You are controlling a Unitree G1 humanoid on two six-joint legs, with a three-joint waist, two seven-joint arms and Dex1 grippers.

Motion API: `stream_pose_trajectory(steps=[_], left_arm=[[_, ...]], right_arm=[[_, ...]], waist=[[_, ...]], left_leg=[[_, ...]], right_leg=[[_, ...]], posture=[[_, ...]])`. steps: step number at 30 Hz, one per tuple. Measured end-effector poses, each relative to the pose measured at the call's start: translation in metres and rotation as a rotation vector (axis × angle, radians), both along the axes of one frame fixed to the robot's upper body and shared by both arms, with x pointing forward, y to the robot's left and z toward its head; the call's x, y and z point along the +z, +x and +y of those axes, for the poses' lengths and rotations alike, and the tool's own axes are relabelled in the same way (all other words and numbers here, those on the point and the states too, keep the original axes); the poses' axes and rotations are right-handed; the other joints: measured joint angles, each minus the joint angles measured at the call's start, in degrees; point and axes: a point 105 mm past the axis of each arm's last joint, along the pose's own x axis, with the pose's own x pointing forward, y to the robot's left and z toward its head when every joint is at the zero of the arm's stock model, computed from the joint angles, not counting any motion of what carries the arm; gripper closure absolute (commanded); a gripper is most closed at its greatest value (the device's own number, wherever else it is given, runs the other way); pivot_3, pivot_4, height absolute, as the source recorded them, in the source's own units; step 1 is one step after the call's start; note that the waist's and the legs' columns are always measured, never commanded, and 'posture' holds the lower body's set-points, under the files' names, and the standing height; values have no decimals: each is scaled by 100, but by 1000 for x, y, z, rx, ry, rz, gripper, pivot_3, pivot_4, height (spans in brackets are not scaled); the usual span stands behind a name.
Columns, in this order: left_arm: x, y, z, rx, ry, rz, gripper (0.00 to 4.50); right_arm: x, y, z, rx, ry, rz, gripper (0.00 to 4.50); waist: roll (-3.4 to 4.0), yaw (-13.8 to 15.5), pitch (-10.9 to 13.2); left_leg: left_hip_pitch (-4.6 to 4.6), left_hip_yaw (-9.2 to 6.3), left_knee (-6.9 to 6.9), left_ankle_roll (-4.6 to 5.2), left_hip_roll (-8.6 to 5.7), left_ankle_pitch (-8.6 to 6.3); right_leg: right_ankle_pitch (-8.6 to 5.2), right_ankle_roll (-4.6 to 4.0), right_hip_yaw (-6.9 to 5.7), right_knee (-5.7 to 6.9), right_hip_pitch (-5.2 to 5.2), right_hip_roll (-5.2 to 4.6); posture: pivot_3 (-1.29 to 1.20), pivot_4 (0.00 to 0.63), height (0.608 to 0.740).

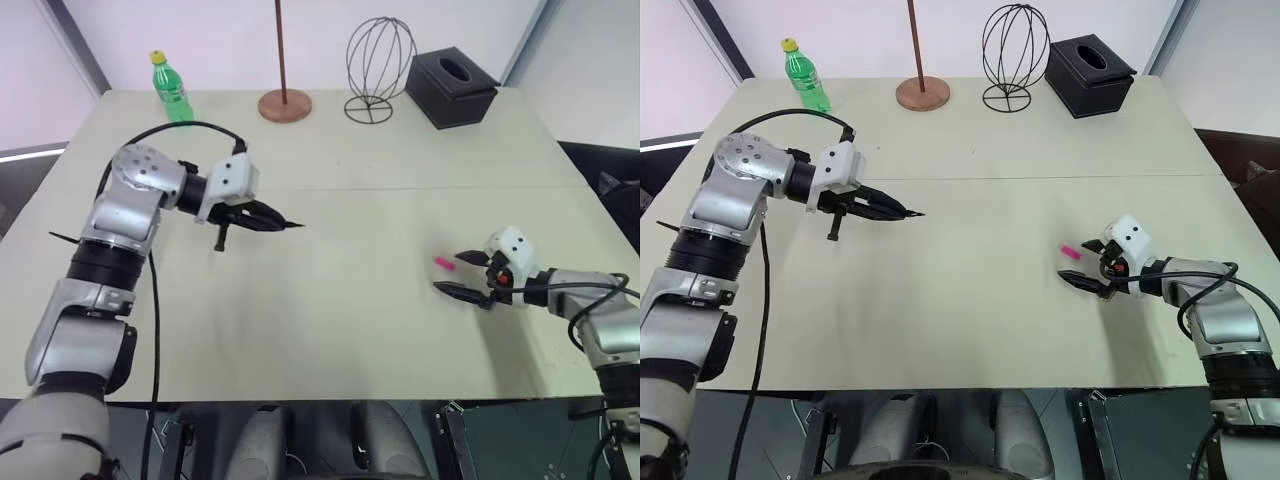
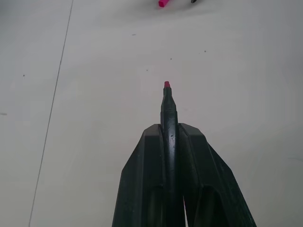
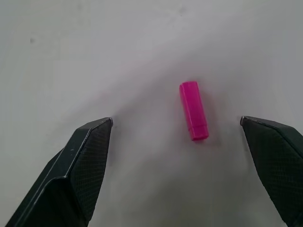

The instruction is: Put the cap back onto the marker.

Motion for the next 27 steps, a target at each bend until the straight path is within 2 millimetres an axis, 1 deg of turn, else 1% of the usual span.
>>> stream_pose_trajectory(steps=[4,9,10,11,16,18,27], left_arm=[[-7,0,3,21,0,10,4460],[-9,1,3,31,-4,12,4460],[-9,1,3,31,-4,9,4500],[-8,1,2,30,-4,6,4500],[-9,1,2,39,-10,-1,4500],[-10,1,2,41,-11,1,4500],[-10,3,8,59,-11,-5,4500]], right_arm=[[0,2,-3,-3,-8,-6,0],[0,6,-2,-8,4,-13,0],[-1,7,-3,-11,7,-12,569],[-1,8,-3,-12,5,-15,884],[-1,8,-3,-12,1,-15,3562],[-1,7,-3,-10,3,-11,4450],[0,7,-1,-6,-14,-18,4450]], waist=[[0,0,0],[0,0,0],[0,-1,0],[0,-2,0],[0,-4,-1],[0,-3,-1],[0,-2,-1]], left_leg=[[1,0,2,0,0,0],[1,0,3,0,0,0],[1,0,3,0,0,0],[1,0,3,0,0,0],[1,0,3,0,0,0],[1,0,3,0,0,0],[1,0,3,0,0,0]], right_leg=[[0,0,1,2,0,0],[0,0,1,3,0,0],[0,0,1,3,0,0],[0,0,1,4,0,0],[0,0,1,4,0,1],[0,0,1,4,0,1],[0,0,1,5,0,0]], posture=[[0,150,740],[0,150,740],[0,150,740],[0,150,740],[0,150,740],[0,150,740],[0,150,740]])
